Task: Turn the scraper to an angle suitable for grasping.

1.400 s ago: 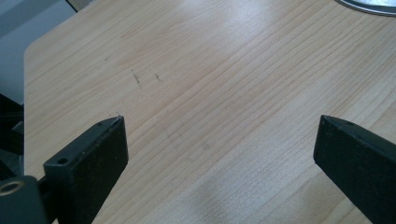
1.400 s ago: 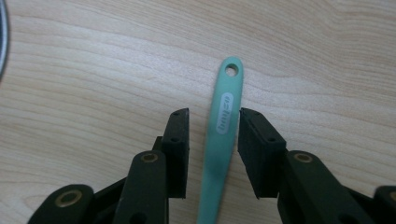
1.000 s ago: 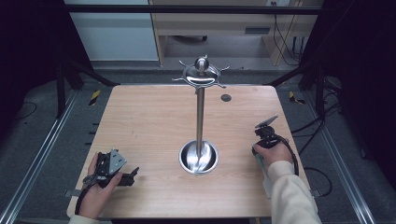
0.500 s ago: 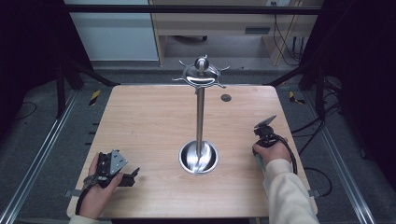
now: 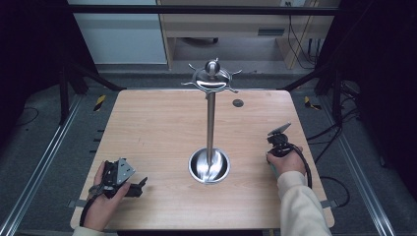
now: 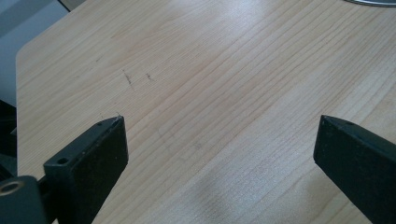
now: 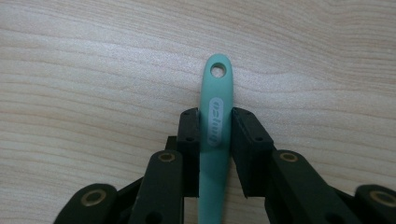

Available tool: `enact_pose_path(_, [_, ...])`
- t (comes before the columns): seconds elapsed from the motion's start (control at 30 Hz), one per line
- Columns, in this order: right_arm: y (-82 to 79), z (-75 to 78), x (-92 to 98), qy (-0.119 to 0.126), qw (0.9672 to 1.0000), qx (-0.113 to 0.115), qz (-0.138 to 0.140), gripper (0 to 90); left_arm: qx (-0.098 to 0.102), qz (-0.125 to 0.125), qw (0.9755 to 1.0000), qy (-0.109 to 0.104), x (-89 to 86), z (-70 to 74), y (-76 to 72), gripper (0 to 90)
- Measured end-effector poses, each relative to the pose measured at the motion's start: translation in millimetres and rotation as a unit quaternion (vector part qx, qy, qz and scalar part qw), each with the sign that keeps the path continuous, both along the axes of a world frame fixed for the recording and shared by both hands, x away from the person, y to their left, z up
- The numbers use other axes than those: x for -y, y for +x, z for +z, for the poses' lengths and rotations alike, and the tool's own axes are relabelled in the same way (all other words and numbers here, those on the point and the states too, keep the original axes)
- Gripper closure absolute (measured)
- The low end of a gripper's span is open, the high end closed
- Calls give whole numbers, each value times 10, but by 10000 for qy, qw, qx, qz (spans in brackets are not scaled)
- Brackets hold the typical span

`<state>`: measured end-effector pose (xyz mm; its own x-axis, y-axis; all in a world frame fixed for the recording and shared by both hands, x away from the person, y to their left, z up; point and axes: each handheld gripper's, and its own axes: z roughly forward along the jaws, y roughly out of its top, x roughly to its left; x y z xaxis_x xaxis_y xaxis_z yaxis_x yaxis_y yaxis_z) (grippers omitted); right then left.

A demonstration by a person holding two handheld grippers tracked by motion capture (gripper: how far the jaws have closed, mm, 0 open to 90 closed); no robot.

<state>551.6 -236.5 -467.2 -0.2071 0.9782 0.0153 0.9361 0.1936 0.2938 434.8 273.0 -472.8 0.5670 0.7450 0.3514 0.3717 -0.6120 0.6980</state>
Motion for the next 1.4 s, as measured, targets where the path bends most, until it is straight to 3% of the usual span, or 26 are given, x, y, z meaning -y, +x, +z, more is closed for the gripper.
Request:
enact_pose_path(0.33, [-122,180,44,295,9985,448,143,742,-42,-46,10000,66,14,-8,-3,28])
enact_pose_path(0.37, [-167,243,55,425,9974,547,184,743,-41,-48,10000,64,19,-14,-1,28])
enact_pose_path(0.6, [-340,466,151,651,9929,963,270,744,-50,-69,9999,102,32,-22,0,28])
enact_pose_path(0.77, [-439,610,223,844,9879,1254,353,744,-61,-49,9999,119,25,-28,3,28])
enact_pose_path(0.97, [-514,765,245,932,9835,1496,416,744,-66,-34,9999,140,16,-33,4,28])
enact_pose_path(1.1, [-551,915,232,1014,9771,1772,603,744,-70,-23,9999,149,7,-31,7,28])
enact_pose_path(1.13, [-551,915,232,1014,9771,1772,603,744,-68,-18,9999,150,5,-32,8,28])
enact_pose_path(1.4, [-589,1141,175,1263,9604,2317,898,744,-90,181,9997,138,-64,-61,17,28])
